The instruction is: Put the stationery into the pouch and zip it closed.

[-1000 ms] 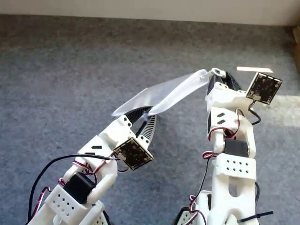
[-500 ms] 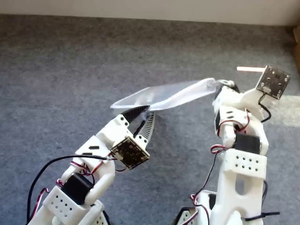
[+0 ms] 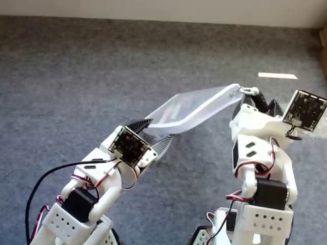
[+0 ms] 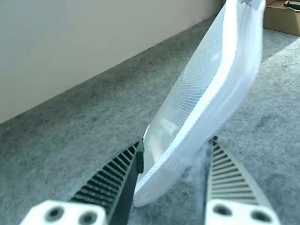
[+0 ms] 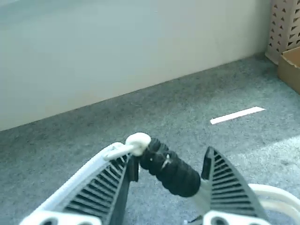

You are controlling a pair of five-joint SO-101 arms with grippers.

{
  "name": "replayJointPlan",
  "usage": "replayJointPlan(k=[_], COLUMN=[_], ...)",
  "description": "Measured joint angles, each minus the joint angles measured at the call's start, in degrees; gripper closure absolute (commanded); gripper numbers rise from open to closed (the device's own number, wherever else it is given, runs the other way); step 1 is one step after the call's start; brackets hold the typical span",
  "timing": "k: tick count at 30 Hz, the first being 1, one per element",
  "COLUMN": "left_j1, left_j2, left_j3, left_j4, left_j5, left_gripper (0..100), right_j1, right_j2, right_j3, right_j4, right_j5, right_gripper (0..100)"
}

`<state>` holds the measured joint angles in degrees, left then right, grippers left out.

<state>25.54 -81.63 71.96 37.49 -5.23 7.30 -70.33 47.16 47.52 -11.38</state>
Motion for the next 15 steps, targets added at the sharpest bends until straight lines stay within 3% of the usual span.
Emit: replayJointPlan(k=[4,9,15], left_j1=[0.00,0.00,-0.18], left_j2=[0.00,-2.02,-13.19], left_j3=[-0.62,-0.79,-2.46], left_j4=[0.26,0.53,8.88], left_j5=[0.44,0.44,0.44], left_gripper=[79,79,79], right_j1=[0.00,-0.18,-0.18], right_j2=[-2.73,-5.89,-8.97], right_j3=[0.00,-0.09,-0.09], right_j4=[3.60,11.69,22.33], right_j5=[0.53,7.12,8.62], right_gripper=[79.3,78.9,78.9])
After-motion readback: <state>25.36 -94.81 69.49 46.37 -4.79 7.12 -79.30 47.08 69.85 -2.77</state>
